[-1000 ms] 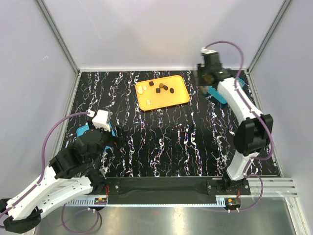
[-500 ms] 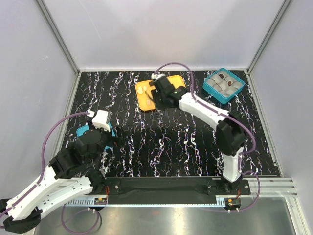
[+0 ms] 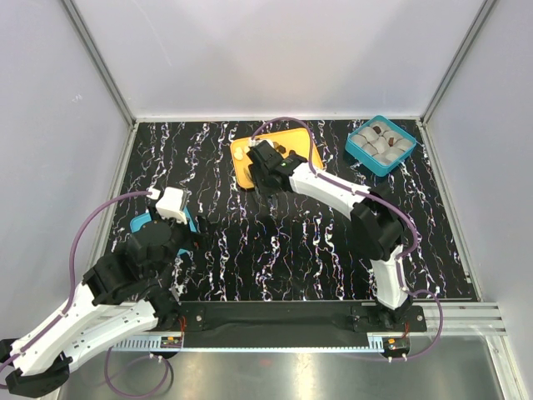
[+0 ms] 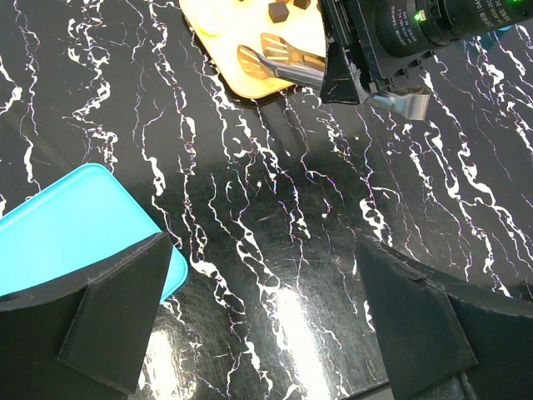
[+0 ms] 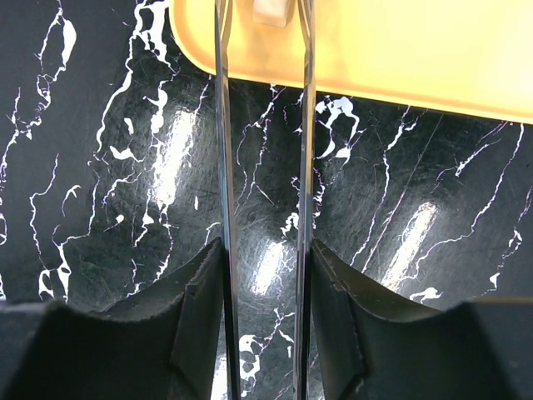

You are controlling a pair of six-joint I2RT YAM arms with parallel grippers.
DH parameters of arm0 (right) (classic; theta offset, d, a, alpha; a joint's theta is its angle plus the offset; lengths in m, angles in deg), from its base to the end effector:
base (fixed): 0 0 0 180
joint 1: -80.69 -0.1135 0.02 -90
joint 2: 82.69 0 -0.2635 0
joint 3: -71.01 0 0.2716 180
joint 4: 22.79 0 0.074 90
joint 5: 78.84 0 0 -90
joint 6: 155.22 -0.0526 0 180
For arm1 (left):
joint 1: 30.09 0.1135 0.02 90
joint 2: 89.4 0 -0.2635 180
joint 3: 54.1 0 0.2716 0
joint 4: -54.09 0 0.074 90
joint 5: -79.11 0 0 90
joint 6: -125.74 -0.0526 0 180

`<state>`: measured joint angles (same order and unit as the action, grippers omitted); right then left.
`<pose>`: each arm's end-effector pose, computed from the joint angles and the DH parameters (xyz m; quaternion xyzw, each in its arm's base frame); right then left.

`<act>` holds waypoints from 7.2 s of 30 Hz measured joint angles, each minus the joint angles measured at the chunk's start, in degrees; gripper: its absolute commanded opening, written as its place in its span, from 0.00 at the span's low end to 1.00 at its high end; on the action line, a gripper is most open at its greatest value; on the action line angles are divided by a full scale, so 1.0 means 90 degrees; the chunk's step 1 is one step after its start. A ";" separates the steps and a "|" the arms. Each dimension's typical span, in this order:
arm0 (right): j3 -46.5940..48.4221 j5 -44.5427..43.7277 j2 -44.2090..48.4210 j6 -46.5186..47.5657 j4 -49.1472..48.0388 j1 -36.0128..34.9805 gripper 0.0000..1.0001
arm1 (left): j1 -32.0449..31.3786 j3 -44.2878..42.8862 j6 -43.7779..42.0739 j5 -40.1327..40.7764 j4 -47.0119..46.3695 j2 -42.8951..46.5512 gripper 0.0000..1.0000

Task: Pack the chocolate

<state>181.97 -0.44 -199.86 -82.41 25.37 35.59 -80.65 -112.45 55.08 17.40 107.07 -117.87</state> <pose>0.3487 0.3350 0.2165 -0.1984 0.9267 0.0751 0.3103 0.1047 -0.0881 0.3272 0.0880 0.8155 -0.1391 0.5549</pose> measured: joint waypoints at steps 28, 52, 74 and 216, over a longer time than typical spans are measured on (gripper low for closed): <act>0.0321 -0.0138 -0.0211 -0.0012 0.0442 -0.0061 0.35 | 0.0000 0.0000 0.0000 0.0000 0.0000 0.0000 0.99; 0.0384 -0.0056 0.0529 0.0379 0.0738 0.0901 0.26 | 0.0000 0.0000 0.0000 0.0000 0.0000 0.0000 0.99; 0.0398 -0.0131 0.1263 0.0449 0.1052 0.5151 0.26 | 0.0000 0.0000 0.0000 0.0000 0.0000 0.0000 0.99; 0.1566 0.1549 -0.1481 0.2025 -0.0425 0.0911 0.31 | 0.0000 0.0000 0.0000 0.0002 0.0000 0.0000 0.99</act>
<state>196.07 13.51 -213.19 -64.18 21.55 43.78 -80.65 -112.45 55.08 17.42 107.07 -117.87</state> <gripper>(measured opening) 0.402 0.991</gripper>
